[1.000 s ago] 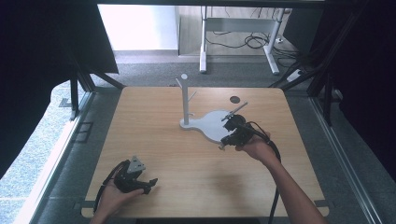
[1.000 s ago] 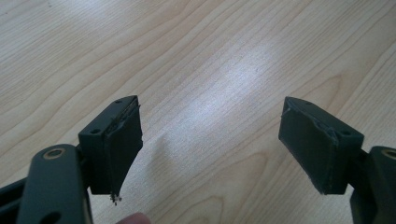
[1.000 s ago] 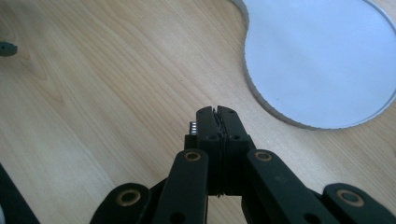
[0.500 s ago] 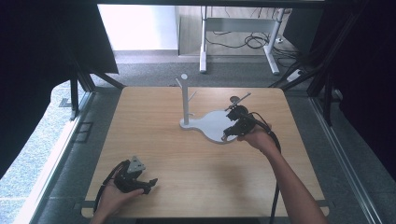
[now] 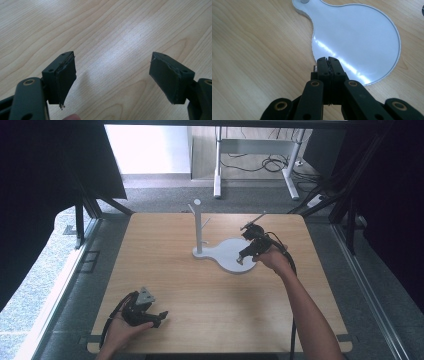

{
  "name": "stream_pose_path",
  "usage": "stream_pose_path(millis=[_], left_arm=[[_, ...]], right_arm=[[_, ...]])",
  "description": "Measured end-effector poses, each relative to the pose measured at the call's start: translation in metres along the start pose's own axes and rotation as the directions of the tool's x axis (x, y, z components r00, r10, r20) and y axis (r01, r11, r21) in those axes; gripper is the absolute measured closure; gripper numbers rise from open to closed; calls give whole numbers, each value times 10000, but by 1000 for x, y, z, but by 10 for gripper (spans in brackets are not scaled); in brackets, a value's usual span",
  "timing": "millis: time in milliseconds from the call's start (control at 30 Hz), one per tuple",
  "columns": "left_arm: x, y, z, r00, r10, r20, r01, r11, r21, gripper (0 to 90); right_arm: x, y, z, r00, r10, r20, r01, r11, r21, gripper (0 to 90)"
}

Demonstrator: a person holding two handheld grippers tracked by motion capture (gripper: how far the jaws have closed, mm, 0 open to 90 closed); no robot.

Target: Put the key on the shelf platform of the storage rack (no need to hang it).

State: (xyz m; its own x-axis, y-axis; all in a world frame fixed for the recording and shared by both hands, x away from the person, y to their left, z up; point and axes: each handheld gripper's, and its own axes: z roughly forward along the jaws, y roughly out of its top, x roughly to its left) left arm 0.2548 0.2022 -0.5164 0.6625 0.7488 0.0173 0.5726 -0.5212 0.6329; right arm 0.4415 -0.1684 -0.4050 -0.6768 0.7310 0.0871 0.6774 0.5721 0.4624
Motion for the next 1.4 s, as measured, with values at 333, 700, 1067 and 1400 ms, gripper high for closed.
stream_pose_path(millis=[333, 700, 1067, 1400], left_arm=[[1, -1, 0, 10000, -16, 8, 16, 10000, -4, 216], [0, 0, 0, 10000, -20, 43, 20, 10000, 10, 216], [1, -1, 0, 10000, -28, 51, 28, 10000, 6, 216], [1, -1, 2, 10000, -34, 72, 34, 10000, 37, 216]], right_arm=[[-9, 14, 19, 9998, 197, -32, -197, 9997, 113, 894], [-18, 30, 31, 9993, 385, 20, -386, 9991, 154, 893], [-36, 32, 39, 9965, 777, 306, -784, 9967, 210, 893], [-45, 31, 49, 9940, 1020, 394, -1027, 9946, 161, 893]])
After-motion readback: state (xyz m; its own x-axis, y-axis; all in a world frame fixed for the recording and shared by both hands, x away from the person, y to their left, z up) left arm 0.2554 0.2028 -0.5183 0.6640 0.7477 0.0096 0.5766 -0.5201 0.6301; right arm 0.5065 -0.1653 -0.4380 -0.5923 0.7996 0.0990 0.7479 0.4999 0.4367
